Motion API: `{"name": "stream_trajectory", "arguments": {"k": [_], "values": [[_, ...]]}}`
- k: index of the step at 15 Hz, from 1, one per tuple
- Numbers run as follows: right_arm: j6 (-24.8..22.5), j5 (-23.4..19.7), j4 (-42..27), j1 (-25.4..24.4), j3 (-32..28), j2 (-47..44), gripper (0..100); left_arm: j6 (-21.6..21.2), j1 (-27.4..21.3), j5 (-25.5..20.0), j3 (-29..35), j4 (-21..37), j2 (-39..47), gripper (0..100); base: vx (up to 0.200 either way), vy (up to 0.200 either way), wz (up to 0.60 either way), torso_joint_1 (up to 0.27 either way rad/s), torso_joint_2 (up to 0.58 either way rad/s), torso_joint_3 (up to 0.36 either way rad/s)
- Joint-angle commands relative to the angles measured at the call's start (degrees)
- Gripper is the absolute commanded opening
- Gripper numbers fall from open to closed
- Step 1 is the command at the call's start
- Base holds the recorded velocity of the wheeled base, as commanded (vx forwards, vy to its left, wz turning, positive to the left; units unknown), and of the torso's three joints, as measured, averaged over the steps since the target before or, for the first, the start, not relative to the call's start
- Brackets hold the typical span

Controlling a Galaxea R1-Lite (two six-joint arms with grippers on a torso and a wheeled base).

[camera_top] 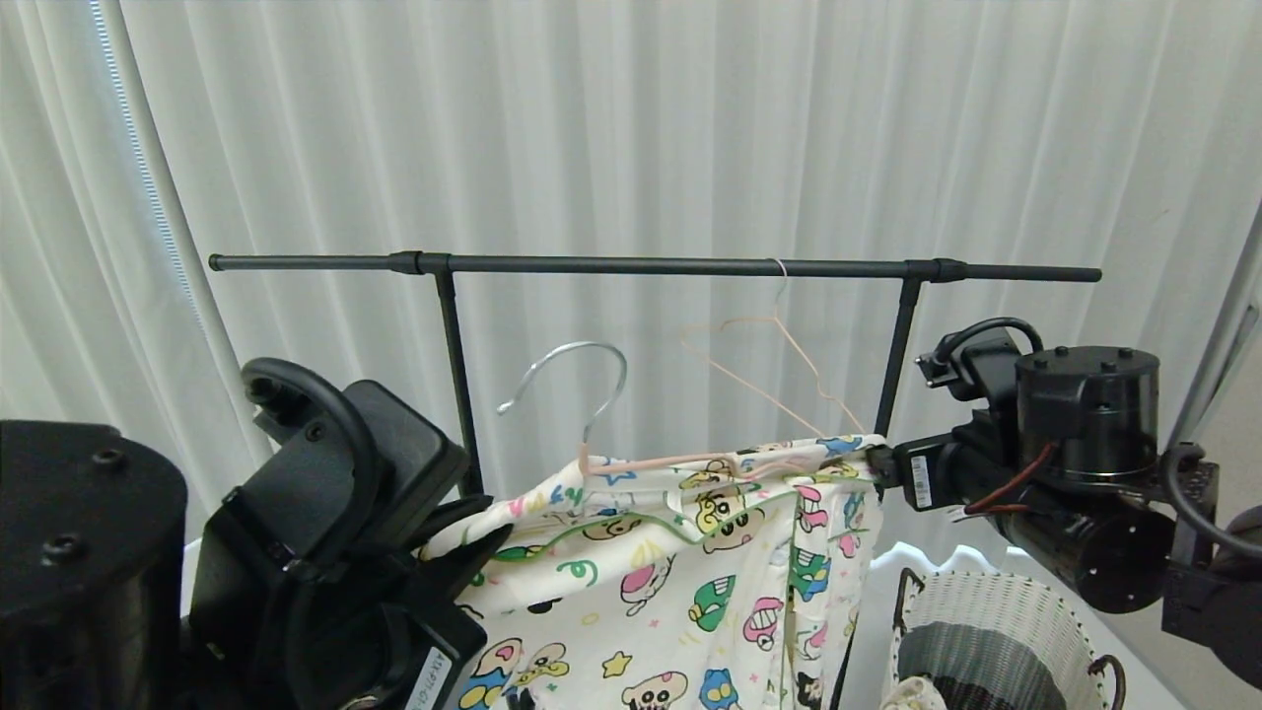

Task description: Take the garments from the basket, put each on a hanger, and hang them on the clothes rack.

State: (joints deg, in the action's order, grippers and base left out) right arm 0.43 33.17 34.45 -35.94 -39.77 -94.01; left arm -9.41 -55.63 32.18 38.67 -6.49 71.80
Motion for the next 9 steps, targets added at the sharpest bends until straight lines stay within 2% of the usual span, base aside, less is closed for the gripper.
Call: {"name": "stream_trajectory", "arguments": {"k": [1, 5, 7, 9], "values": [[-0.7, 0.3, 0.1, -0.4, 0.0, 2.0, 100, -0.1, 1.5, 1.3, -1.3, 0.4, 0.3, 0, 0.0, 0.0, 0.0, 0.0, 0.0, 0.0], [-4.0, -1.6, 0.1, -3.0, 0.0, 5.9, 100, 0.1, 3.5, 3.7, -1.1, 0.4, 2.5, 0, 0.0, 0.0, 0.0, 0.0, 0.0, 0.0], [-4.8, -1.7, 0.1, -7.0, 0.8, 8.3, 100, 0.2, 4.9, 4.2, -0.7, 0.4, 3.3, 0, 0.0, 0.0, 0.0, 0.0, 0.0, 0.0], [-6.4, -1.7, 0.1, -10.2, 3.7, 11.0, 100, 0.2, 6.1, 7.3, -0.6, 0.3, 3.8, 0, 0.0, 0.0, 0.0, 0.0, 0.0, 0.0]]}}
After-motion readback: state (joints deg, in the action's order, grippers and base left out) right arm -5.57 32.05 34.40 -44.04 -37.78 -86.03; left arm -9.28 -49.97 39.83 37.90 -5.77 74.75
